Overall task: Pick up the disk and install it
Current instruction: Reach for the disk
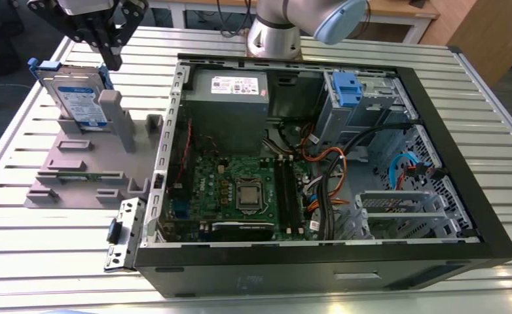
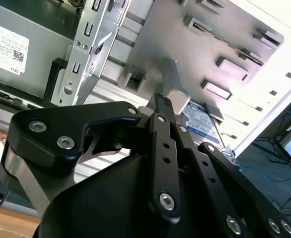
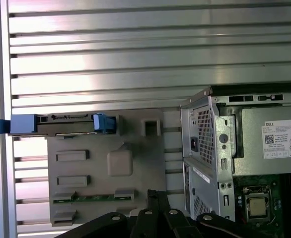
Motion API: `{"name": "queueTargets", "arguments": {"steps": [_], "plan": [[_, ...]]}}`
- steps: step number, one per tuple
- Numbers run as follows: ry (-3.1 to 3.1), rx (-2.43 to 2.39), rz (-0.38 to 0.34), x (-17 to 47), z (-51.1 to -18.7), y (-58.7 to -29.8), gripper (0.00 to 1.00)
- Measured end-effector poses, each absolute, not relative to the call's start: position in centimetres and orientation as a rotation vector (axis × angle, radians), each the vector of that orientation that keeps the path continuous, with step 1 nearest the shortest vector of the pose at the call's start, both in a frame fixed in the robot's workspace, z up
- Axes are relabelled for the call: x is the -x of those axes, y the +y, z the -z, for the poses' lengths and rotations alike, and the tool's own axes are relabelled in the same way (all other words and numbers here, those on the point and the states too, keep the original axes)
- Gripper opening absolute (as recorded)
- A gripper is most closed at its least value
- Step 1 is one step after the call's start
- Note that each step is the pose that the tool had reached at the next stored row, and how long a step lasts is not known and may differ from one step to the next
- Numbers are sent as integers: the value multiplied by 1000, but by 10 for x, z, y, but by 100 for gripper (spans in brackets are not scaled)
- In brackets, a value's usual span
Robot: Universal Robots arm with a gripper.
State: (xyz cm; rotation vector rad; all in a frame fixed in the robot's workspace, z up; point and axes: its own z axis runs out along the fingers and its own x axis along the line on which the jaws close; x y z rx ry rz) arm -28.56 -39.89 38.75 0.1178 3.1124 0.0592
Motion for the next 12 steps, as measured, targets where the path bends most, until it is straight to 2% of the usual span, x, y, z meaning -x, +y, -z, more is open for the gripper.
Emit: {"name": "queueTargets", "arguments": {"steps": [12], "plan": [[3112, -118, -59, 304, -377, -399, 11]]}}
